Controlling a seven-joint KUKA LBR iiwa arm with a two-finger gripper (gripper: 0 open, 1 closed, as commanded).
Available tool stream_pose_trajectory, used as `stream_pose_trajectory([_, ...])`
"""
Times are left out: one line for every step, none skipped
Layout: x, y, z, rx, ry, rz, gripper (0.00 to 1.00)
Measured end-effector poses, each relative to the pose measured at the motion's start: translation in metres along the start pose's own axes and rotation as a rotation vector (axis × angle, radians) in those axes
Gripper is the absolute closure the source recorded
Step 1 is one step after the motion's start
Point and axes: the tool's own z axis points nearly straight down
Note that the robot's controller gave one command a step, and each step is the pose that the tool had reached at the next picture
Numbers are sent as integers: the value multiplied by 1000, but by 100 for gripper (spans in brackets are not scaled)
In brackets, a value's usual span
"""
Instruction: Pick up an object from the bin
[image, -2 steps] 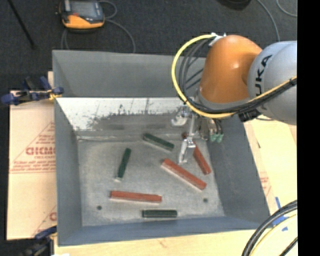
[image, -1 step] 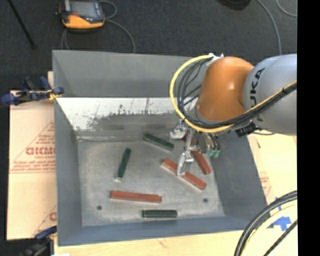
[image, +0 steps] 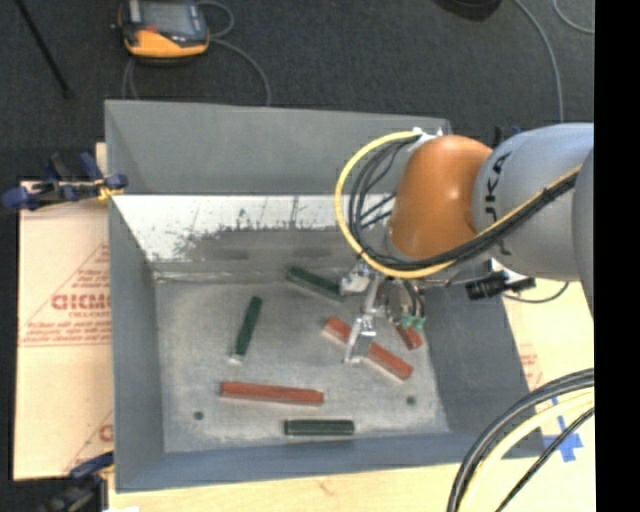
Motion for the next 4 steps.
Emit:
stream_pose_trajectory([-7,-9,63,2,-2,26,100])
stream_pose_trajectory([-7,-9,63,2,-2,25,100])
stream_pose_trajectory([-6,-9,59,2,3,24,100])
stream_pose_trajectory([-55,-83,-13,-6,-3,-216,100])
